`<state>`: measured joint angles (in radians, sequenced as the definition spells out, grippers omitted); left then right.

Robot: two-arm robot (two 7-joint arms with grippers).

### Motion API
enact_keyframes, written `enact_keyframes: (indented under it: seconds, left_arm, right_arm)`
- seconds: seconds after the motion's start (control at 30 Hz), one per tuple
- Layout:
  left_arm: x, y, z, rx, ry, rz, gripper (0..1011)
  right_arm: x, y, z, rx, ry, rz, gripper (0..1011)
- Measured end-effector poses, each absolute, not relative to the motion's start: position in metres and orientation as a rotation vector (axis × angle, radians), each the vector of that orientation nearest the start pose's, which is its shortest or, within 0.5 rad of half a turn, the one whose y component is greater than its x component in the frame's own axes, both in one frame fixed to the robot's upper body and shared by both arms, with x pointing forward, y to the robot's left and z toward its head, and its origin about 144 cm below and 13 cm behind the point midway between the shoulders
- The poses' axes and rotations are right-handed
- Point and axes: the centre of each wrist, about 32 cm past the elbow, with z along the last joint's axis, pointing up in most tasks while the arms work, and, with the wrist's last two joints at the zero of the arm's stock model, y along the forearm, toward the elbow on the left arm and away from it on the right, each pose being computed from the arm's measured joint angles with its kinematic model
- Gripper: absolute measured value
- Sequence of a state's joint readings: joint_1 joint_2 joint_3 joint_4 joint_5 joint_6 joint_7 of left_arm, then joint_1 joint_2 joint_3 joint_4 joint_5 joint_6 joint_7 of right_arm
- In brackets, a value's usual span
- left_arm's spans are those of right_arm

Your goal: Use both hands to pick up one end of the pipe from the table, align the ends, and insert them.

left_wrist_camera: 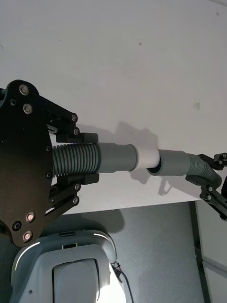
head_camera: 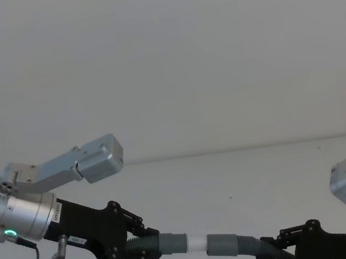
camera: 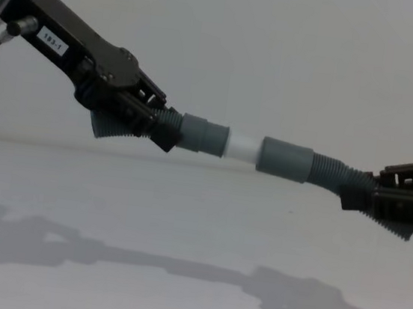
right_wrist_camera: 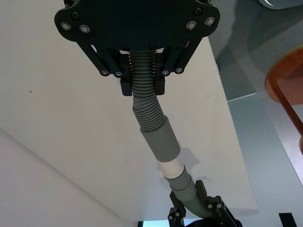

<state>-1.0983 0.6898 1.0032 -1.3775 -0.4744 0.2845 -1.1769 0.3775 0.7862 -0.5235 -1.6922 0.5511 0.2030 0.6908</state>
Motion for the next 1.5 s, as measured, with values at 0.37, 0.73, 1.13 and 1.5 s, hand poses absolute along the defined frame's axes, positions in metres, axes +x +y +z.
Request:
enact_keyframes:
  seconds: [0.37,0.73,1.13,1.5]
  left_arm:
    - [0.6132,0.2493,1.3876,0.648,-0.202,0.001,329]
    - [0.6149,0.2481,1.3876,0.644,-0.203,-0.003,329]
    - [0.6154,0.249,1.3878,0.645,-0.205,0.0,329]
    - [0.6159,0.2485,1.3879,0.645,-0.209,0.0,329]
  right_arm:
    - [0.5067,-0.296,1.2665,-0.318,-0.066,-0.463,251]
    - [0.5073,-0.2947,1.2667,-0.313,-0.058,-0.456,251]
    - [0.5077,-0.2947,1.266,-0.303,-0.07,-0.445,251]
    - [0.5061,-0.296,1.2647,-0.3,-0.135,-0.432,251]
